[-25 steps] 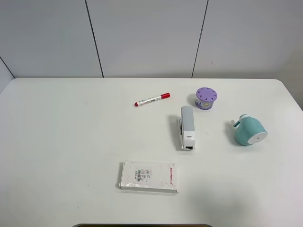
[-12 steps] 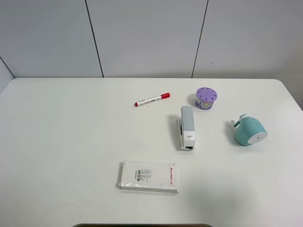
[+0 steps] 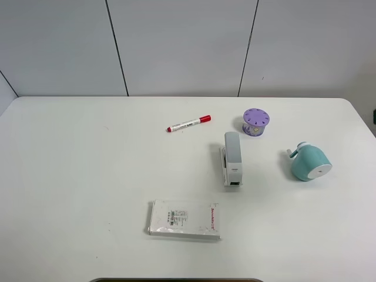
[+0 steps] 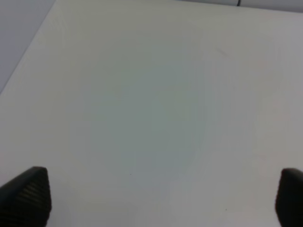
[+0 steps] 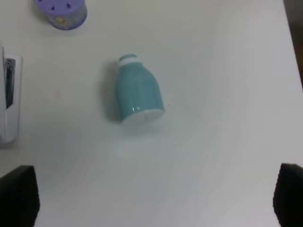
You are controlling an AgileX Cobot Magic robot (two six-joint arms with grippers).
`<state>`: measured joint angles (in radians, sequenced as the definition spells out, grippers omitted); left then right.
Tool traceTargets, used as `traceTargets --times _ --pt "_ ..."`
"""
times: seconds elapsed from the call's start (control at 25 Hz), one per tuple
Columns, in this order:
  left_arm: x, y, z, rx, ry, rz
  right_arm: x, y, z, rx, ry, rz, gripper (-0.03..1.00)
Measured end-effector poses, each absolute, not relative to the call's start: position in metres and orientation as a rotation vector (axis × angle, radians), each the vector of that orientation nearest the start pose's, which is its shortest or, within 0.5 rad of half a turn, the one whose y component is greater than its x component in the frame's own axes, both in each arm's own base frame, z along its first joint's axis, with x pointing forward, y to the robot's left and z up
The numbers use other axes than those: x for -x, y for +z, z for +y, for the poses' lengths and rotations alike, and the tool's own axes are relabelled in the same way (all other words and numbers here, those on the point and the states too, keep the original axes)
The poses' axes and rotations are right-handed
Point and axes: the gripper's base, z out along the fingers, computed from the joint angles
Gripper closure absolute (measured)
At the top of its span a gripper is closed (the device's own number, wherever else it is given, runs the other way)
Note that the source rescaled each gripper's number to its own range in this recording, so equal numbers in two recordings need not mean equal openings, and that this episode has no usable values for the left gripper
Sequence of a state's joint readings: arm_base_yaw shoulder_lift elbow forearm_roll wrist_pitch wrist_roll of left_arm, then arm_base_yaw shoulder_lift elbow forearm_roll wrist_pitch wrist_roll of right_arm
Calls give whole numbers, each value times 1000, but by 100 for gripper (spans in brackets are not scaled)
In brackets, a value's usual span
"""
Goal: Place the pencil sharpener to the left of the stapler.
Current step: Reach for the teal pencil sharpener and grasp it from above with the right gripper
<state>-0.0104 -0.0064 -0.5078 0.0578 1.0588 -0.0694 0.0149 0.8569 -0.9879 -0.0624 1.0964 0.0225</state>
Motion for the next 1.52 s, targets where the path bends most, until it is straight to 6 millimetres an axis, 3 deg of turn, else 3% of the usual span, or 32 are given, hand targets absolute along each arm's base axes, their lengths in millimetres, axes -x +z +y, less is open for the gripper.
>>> traceTargets --times 0.32,0.6,1.16,1.52 --pt "7 280 5 63 19 2026 -234 382 2 20 -62 2590 -3" --pt "7 280 5 63 19 2026 -284 352 4 22 -59 2741 -3" --pt "7 280 5 63 19 2026 -329 280 6 36 -66 2979 -3" --pt "7 280 5 63 19 2026 -340 260 6 70 -70 3031 -3"
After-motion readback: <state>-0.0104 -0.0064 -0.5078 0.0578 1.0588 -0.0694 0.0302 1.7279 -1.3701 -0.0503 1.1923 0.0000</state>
